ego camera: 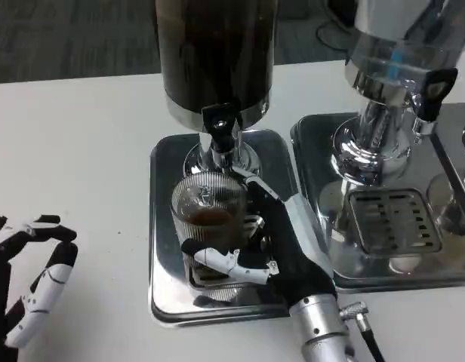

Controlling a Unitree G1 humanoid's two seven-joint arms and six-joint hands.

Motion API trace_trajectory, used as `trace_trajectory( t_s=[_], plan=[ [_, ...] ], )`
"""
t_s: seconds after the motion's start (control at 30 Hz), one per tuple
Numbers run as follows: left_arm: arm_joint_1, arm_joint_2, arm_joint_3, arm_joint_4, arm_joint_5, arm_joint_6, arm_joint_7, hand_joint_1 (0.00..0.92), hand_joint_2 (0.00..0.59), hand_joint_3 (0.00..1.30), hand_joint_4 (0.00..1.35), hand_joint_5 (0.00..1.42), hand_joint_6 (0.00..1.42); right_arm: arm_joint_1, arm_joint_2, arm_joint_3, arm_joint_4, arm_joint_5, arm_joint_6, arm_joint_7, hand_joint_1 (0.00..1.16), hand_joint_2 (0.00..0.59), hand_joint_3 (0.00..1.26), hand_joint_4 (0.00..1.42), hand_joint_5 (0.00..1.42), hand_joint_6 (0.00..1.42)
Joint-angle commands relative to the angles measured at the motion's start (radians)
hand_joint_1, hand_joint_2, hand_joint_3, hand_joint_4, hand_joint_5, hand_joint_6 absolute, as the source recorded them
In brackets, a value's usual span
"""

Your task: Grasp the cup under the faucet to collect the drink, then remove the cup.

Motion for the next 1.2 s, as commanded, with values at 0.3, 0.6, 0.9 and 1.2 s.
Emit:
trace_trajectory(
  t_s=[0.3, 0.6, 0.9, 1.2],
  plan=[
    [0.002, 0.007, 0.005, -0.002, -0.012, 0.004, -0.019, 0.0, 0.221, 0.61, 0.36, 0.4, 0.09, 0.007, 0.034, -0.006, 0.014, 0.002, -0.043, -0.063, 1.02, 0.162, 0.33, 0.53, 0.83, 1.27],
    [-0.004, 0.01, -0.001, 0.001, -0.011, 0.005, -0.027, 0.0, 0.221, 0.6, 0.35, 0.39, 0.09, 0.011, 0.019, -0.008, 0.005, -0.002, -0.074, -0.064, 1.03, 0.141, 0.35, 0.55, 0.84, 1.3],
    [-0.01, 0.006, -0.012, 0.006, -0.002, 0.019, -0.044, 0.0, 0.212, 0.5, 0.29, 0.37, 0.08, 0.012, 0.017, -0.027, 0.009, 0.01, -0.092, -0.058, 1.03, 0.133, 0.42, 0.57, 0.86, 1.32],
    [-0.008, 0.006, -0.013, 0.002, -0.003, 0.024, -0.047, 0.0, 0.208, 0.5, 0.28, 0.36, 0.07, 0.021, 0.008, -0.027, -0.014, -0.018, -0.1, -0.087, 1.04, 0.126, 0.44, 0.58, 0.86, 1.32]
  ],
)
